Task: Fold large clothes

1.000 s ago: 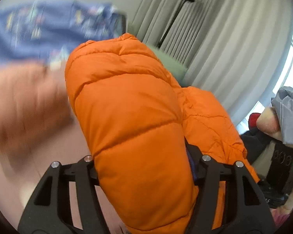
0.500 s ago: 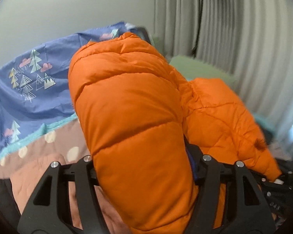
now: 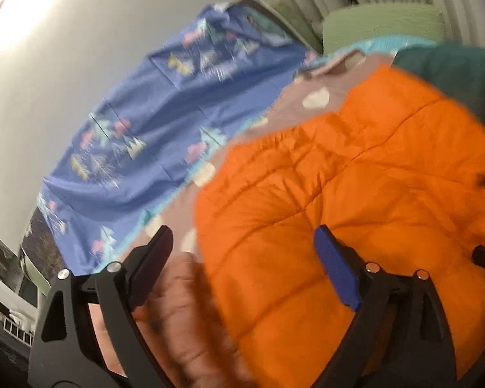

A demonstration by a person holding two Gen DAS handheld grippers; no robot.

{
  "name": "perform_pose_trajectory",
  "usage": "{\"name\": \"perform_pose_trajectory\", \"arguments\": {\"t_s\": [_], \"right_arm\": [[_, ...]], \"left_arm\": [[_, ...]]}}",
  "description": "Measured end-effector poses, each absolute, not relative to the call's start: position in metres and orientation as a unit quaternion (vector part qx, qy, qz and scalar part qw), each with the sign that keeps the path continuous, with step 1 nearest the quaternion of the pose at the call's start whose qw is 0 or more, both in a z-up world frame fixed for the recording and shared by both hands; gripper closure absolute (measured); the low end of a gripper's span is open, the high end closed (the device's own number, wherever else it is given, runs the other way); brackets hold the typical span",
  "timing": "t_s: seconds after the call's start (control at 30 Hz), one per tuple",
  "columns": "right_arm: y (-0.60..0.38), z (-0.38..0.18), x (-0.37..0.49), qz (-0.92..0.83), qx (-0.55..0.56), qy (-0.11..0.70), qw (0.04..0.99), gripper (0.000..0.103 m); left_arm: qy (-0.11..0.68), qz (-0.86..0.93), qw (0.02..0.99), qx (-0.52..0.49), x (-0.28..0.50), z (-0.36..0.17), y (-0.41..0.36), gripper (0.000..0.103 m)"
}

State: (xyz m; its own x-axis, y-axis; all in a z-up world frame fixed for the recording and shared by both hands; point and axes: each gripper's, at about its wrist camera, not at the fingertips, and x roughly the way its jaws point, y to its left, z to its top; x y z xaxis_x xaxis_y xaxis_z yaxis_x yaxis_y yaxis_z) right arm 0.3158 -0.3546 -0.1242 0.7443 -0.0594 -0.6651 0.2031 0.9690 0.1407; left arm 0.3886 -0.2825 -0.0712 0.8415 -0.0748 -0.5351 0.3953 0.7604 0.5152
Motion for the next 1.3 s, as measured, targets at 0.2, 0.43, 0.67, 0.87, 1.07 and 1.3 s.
{"name": "perform_pose_trajectory", "arguments": {"t_s": [0.2,0.43,0.67,0.87,1.07,1.3], "right_arm": [[-0.363,-0.097,0.227,-0.051,0.135,0.353,0.925,0.034],[-0.374,-0.072,0.114,-0.081,0.150,0.322,0.931,0.027],[-0.318,-0.029,0.023,-0.113,0.077,0.247,0.959,0.007],[-0.291,-0.008,-0.009,-0.147,0.048,0.236,0.959,0.002],[-0.282,-0.008,-0.024,-0.146,0.069,0.250,0.955,0.002],[-0.264,-0.006,-0.026,-0.135,0.052,0.251,0.957,0.002]], "left_arm": [[0.254,-0.197,0.920,0.224,0.342,-0.044,-0.224,0.004],[0.270,-0.255,0.923,0.105,0.241,-0.042,-0.175,0.002],[0.261,-0.252,0.931,0.044,0.147,-0.025,-0.141,0.002],[0.250,-0.219,0.936,0.119,0.085,-0.006,-0.129,0.002],[0.219,-0.213,0.944,0.125,0.043,0.008,-0.113,0.002],[0.231,-0.218,0.942,0.111,0.018,0.004,-0.099,0.002]]}}
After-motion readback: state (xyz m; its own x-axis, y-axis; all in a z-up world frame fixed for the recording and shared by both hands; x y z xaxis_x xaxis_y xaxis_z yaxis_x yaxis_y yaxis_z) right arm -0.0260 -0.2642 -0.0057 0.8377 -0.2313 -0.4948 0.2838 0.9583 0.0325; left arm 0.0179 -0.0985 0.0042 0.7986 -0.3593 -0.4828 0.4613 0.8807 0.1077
